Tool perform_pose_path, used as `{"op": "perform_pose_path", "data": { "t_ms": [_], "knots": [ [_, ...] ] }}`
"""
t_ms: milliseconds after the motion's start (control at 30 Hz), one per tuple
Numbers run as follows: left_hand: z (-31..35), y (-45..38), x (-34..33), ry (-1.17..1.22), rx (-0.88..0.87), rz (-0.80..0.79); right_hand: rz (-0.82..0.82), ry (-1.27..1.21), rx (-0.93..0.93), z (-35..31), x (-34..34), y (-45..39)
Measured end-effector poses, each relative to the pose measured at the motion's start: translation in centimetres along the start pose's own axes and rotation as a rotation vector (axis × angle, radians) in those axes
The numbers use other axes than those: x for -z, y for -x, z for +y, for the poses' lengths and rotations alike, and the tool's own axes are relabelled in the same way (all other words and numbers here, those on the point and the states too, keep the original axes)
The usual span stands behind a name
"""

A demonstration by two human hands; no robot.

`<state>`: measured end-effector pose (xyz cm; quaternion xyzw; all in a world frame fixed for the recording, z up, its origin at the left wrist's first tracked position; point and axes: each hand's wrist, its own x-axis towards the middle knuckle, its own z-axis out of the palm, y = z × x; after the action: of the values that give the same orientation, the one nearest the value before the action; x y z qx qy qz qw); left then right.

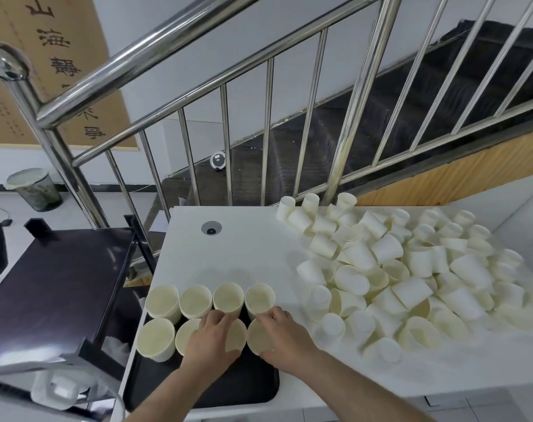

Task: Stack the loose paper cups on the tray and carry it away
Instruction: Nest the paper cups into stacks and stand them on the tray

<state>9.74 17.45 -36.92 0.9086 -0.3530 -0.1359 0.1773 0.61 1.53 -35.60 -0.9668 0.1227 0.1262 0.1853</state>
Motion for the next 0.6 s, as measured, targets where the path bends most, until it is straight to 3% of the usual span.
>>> {"op": "perform_pose_path", "data": {
  "t_ms": [267,600],
  "knots": [
    [0.3,-0.3,0.1,-0.009,0.018,0.0,0.017,0.037,0.004,0.3,0.2,0.1],
    [5.4,-2.0,1.6,0.166,-0.019,0.185,0.143,-0.005,-0.054,3.8,5.0,2.6]
  ]
}}
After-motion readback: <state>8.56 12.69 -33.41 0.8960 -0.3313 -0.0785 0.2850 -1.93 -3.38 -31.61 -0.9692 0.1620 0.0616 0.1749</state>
